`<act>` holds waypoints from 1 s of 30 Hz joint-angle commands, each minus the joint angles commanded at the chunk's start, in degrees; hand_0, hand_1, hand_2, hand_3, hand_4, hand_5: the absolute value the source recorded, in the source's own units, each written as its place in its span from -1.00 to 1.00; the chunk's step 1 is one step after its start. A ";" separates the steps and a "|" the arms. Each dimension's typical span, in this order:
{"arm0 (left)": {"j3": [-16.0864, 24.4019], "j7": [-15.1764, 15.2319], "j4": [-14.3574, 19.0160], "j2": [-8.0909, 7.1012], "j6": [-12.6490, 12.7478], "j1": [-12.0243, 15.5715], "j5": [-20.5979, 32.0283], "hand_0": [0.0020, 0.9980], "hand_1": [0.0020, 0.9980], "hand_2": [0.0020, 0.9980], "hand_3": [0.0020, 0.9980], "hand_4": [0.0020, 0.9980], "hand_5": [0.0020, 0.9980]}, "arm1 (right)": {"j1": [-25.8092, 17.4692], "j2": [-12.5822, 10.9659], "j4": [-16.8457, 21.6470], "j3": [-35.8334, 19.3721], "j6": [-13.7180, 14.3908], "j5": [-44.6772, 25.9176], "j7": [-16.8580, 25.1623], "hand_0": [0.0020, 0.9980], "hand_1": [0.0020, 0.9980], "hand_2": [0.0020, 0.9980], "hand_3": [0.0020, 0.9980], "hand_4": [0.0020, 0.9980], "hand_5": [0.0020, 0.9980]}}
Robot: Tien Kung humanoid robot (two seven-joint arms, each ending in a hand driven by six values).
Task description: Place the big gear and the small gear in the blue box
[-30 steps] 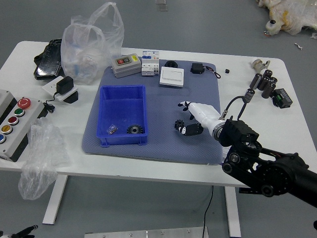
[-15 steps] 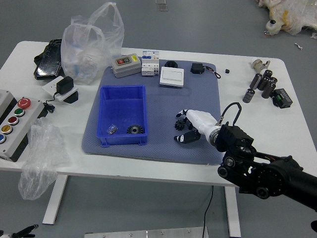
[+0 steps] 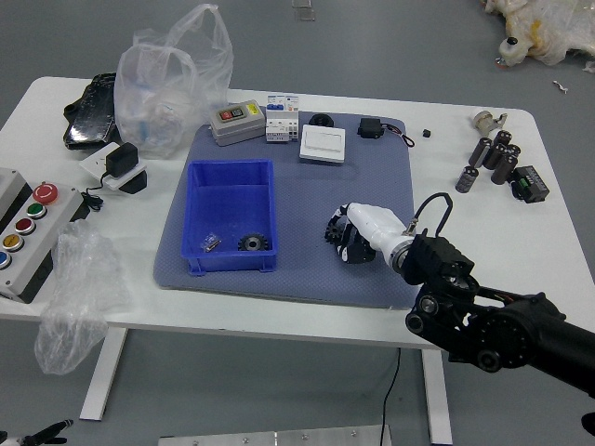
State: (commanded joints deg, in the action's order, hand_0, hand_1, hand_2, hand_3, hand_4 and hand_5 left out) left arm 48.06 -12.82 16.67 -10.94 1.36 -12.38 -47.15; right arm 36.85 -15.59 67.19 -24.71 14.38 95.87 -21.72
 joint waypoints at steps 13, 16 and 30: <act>0.45 -0.36 0.12 -0.02 -0.05 0.03 -0.56 0.31 -0.06 0.01 0.44 0.47 0.26 | 8.50 1.68 3.21 1.35 0.82 2.07 -0.13 -0.23 -0.23 -0.21 0.08 0.05 -0.60; 0.56 -0.47 0.16 -0.01 -0.07 0.02 -0.70 0.31 -0.06 0.01 0.44 0.47 0.26 | 11.24 2.63 5.09 4.08 1.31 2.72 0.22 -0.19 -0.20 -0.20 0.09 0.09 -0.57; 0.87 -0.75 0.26 -0.09 -0.11 -0.15 -1.15 0.31 -0.06 0.01 0.44 0.48 0.26 | 16.06 5.37 4.77 11.89 1.38 -0.14 4.21 -0.03 0.27 0.34 0.25 0.09 -0.52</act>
State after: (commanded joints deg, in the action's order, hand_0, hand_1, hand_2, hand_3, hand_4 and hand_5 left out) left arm 48.93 -13.57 16.93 -11.03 1.26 -12.53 -48.30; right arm 52.91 -10.22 71.96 -12.83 15.75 95.73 -17.52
